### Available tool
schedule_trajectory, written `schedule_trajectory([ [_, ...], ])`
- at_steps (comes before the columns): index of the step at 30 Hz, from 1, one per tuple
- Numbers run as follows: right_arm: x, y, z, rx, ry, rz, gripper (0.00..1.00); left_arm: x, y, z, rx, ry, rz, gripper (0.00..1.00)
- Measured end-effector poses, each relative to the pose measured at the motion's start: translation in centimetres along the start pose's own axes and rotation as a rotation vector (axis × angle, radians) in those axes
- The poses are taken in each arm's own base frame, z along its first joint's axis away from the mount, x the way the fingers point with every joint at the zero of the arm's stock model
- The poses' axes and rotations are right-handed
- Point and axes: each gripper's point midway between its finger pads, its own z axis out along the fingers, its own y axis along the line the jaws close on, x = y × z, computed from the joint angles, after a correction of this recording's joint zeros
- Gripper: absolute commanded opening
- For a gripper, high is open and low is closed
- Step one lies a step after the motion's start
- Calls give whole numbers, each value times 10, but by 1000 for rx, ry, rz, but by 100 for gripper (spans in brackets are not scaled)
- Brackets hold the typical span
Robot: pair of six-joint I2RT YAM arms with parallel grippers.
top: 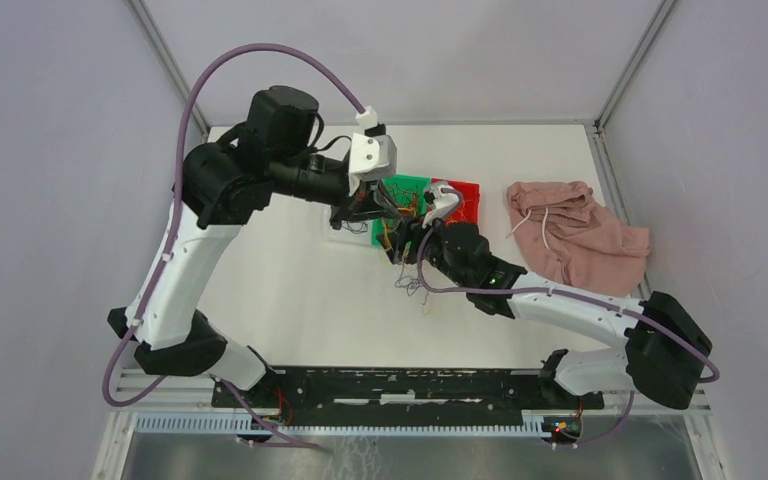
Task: Untangle the cables
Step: Untie the cable.
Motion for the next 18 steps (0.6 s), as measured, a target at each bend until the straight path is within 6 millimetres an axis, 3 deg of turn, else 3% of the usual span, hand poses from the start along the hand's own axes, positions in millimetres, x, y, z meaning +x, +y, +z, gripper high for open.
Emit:
schedule_trajectory([
  [5, 47, -26, -5, 61, 89, 5, 64, -28, 5, -14, -54, -66, 75, 3],
  [12, 113, -64, -31, 143, 216, 18, 63, -68, 16, -47, -226, -174, 224, 3],
  [15, 131, -73, -43, 161, 253, 25, 63, -82, 20, -61, -297, -214, 284, 3],
  [18, 136, -75, -51, 162, 260, 34, 63, -89, 22, -70, -342, -238, 316, 3],
])
